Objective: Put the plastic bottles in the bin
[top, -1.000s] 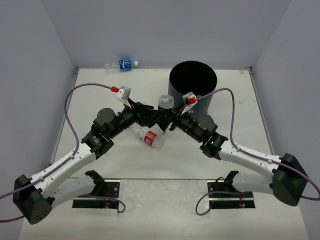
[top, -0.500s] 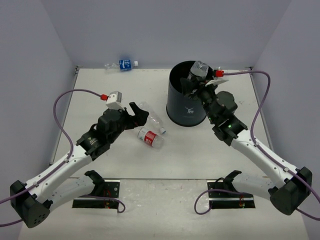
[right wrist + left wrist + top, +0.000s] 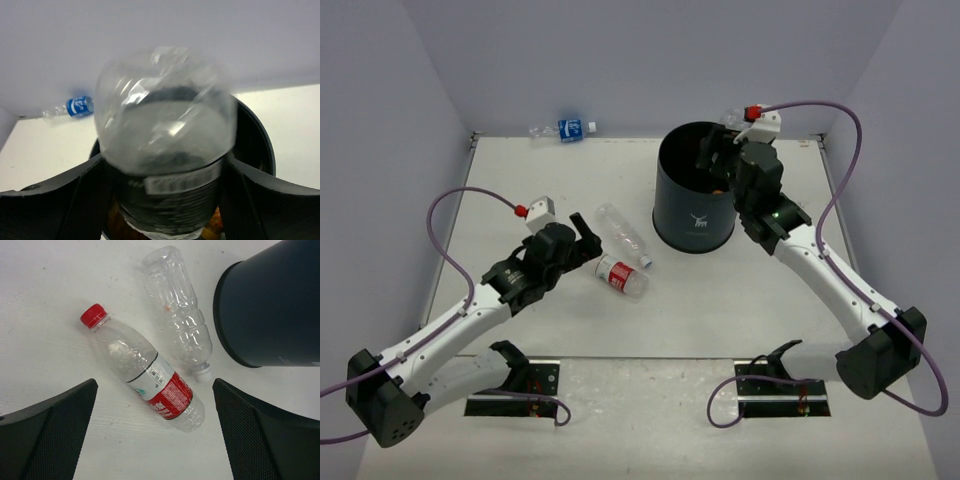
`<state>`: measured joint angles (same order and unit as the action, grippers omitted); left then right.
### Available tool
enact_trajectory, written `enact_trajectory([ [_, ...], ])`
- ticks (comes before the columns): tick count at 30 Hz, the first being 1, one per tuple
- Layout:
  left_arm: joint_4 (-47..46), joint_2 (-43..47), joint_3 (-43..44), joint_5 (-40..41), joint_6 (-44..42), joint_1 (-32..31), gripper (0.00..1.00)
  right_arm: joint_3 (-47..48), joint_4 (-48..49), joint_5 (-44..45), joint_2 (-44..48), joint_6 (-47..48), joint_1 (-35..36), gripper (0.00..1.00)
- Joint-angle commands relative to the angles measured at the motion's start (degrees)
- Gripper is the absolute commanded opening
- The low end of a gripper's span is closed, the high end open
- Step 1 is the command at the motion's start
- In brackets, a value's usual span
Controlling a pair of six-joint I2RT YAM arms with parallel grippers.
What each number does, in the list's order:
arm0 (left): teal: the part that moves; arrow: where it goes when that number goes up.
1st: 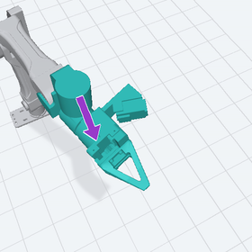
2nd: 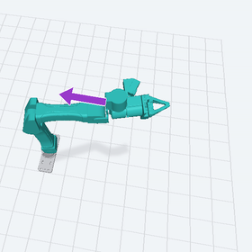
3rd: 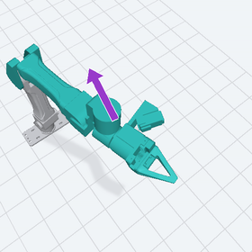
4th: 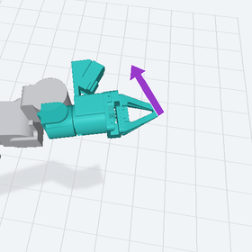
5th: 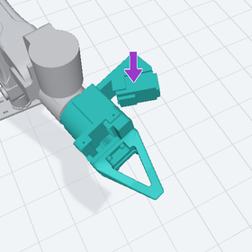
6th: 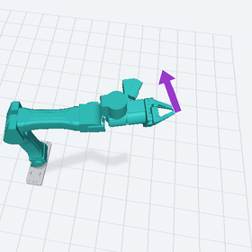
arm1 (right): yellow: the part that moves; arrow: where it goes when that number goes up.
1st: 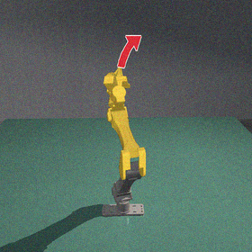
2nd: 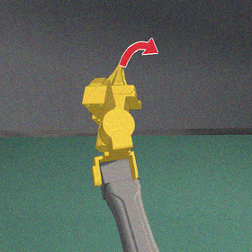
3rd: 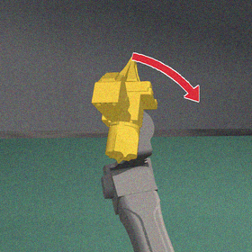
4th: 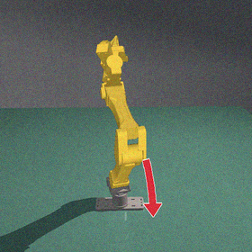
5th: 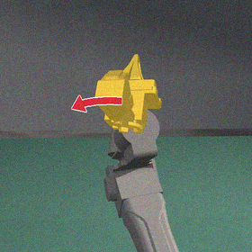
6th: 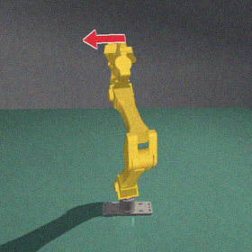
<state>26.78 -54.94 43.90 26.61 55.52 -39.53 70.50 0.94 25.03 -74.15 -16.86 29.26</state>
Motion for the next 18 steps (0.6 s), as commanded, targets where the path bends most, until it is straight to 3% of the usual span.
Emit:
enact_trajectory([
  [1,1.8,-0.8,1.9,3.6,3.4,-0.2,1.0,2.3,-4.3,3.2,1.1,0.0,-0.3,0.91],
  [3,1.8,-0.9,2.0,3.7,3.9,-0.2,1.0,2.0,-4.3,2.6,1.8,0.2,-0.2,0.98],
  [9,2.2,-1.6,1.7,4.5,5.6,-0.1,1.0,0.7,-5.7,1.4,4.7,-0.4,-0.3,0.99],
  [18,0.0,-8.9,1.7,-2.6,5.4,3.3,1.0,-12.1,-9.8,1.8,21.2,-6.1,-0.2,0.99],
])
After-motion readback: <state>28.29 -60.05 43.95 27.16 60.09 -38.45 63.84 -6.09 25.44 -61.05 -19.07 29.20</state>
